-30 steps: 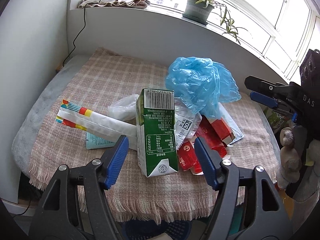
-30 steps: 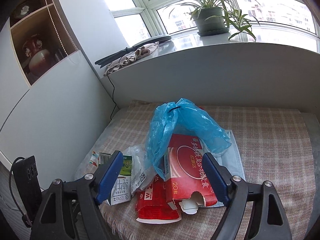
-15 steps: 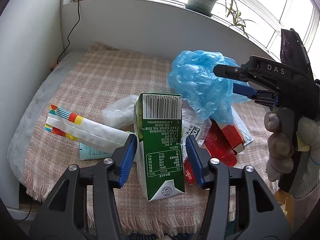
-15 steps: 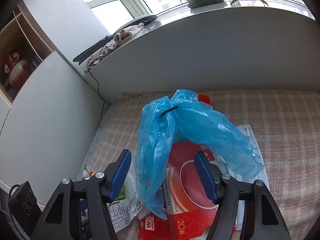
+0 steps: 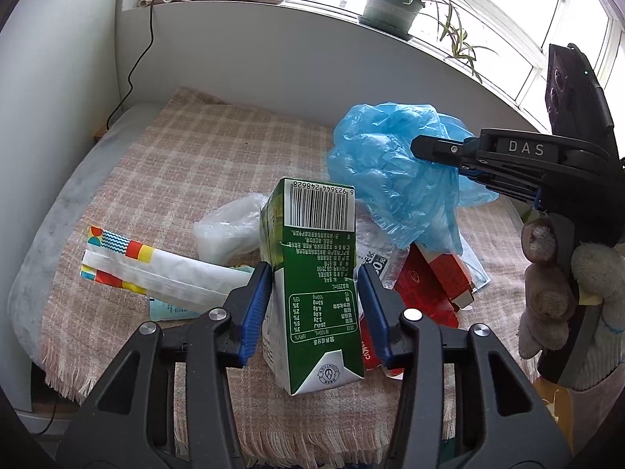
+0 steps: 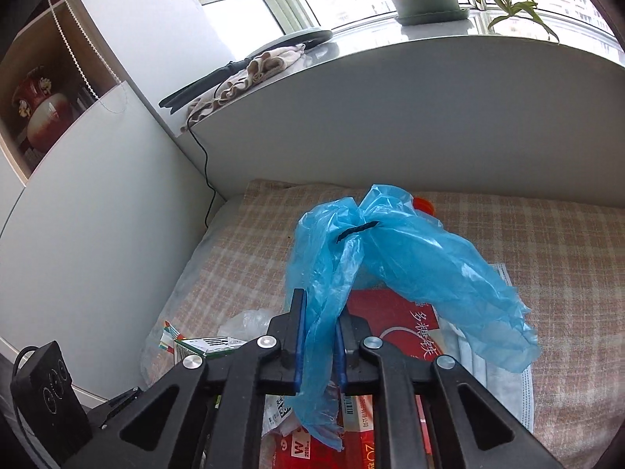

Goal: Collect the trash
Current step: 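Carry the carton and blue bag down toward the blue wastebasket with both tools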

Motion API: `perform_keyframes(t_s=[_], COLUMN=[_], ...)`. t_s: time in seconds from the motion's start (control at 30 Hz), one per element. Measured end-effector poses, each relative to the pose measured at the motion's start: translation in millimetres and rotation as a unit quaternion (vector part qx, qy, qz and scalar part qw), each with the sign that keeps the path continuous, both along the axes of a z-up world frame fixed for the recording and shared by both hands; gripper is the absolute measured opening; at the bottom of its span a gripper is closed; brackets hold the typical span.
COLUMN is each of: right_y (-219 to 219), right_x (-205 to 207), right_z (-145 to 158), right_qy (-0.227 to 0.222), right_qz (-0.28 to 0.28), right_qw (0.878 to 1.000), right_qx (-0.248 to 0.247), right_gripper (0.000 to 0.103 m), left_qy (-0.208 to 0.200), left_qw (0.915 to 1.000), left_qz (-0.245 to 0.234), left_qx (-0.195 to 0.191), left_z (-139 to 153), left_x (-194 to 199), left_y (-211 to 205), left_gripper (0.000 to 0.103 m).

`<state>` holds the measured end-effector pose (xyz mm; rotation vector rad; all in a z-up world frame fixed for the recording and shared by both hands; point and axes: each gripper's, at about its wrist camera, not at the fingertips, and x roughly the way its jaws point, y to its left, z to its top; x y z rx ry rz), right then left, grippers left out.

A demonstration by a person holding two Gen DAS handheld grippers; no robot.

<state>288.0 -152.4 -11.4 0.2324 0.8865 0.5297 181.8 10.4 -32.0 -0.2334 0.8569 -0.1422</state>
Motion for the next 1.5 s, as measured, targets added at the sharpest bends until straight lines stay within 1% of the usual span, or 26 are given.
perform_keyframes(t_s=[0.27,0.47,0.63,0.83,1.0,1.2,1.37,1.5], right_y=[9.2,2.3,-14.1,-25.8,-36.2,-41.3,-42.0,-39.8], right_x=[-23.5,-43.8,-70.9,-119.3,-163.4,-219.3,-258.5,-282.0], right_z=[33.4,57.3,74.5,89.4,86.9,68.6,40.4,17.9], right_qy=[-0.074,-0.111,-0.138,-0.175,-0.188,-0.18,-0.155,-0.128], right_qz=[0.01,0.013,0.02,0.046,0.069,0.101,0.125,0.143], right_qw=[0.996,0.993,0.99,0.983,0.979,0.978,0.98,0.981], right_qx=[-0.039,-0.036,-0.03,-0.038,-0.04,-0.03,-0.021,-0.017], right_gripper=[0.007,0.006,0.006,0.007,0.006,0.006,0.006,0.006], left_qy=[-0.017,-0.038,-0.062,-0.084,-0.09,-0.08,-0.059,-0.04], left_qw=[0.9999,0.9992,0.9978,0.9962,0.9954,0.996,0.9972,0.9981], left_qz=[0.001,0.006,0.012,0.02,0.029,0.038,0.045,0.047], left_qx=[0.002,-0.008,-0.018,-0.015,-0.017,-0.015,-0.01,-0.002], left_z=[8.6,24.9,45.5,62.2,63.2,46.7,22.8,-0.3], left_x=[-7.1,-18.5,-35.0,-66.9,-98.8,-138.7,-166.6,-188.2], left_y=[-0.4,3.8,12.5,25.2,34.9,39.2,37.2,34.7], left_gripper=[0.046,0.046,0.046,0.046,0.046,0.046,0.046,0.046])
